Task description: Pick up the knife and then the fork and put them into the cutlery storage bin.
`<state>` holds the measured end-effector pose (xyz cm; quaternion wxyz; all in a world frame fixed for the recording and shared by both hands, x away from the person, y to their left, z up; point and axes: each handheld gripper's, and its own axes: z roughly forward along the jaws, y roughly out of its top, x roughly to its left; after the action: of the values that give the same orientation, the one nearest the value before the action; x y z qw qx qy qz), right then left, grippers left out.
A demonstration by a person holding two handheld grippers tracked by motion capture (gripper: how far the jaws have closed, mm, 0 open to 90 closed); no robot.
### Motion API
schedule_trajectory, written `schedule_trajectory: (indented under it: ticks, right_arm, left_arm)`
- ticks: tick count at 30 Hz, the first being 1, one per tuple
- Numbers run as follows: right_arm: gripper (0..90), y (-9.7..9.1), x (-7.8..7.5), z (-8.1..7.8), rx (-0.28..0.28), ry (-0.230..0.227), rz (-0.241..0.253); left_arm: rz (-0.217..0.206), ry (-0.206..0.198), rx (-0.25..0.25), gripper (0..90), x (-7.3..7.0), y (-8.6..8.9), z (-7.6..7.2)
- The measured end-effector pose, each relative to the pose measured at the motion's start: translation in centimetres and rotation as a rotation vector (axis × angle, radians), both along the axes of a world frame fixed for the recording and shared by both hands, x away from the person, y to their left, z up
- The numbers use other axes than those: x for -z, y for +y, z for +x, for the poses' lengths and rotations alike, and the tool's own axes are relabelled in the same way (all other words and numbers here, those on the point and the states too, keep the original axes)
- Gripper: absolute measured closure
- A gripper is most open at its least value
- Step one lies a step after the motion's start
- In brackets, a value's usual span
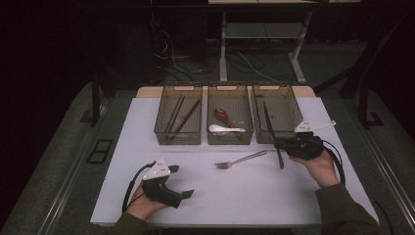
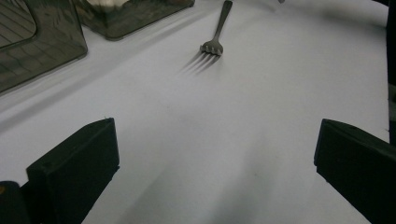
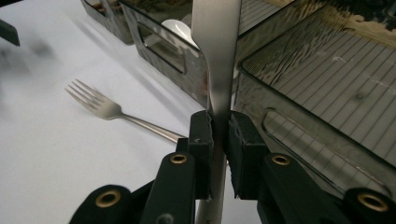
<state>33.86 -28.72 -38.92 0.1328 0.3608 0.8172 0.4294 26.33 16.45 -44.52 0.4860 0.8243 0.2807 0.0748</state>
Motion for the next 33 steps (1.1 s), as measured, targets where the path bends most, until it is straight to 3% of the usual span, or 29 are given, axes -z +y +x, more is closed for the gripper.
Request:
schedule_trajectory:
  ticks: [5,13,23,33]
  right_arm:
    - [79.8,-0.3,-0.2,0.1,0.024,-0.021,0.015]
    - [79.8,-1.3,-1.0,0.7,0.056,-0.04,0.041]
    - [79.8,-2.2,-3.0,1.4,0.083,-0.08,0.049]
    - [79.8,-3.1,-5.0,3.3,0.13,-0.111,0.063]
  left_arm:
    - [-0.001,0.02,0.011,0.0,0.0,0.0,0.1]
    - [0.004,0.005,0.008,0.0,0.0,-0.1,0.0]
    - [0.005,0.011,0.01,0.0,0.1,-0.2,0.1]
    - [0.009,0.003,0.014,0.0,0.1,-0.3,0.0]
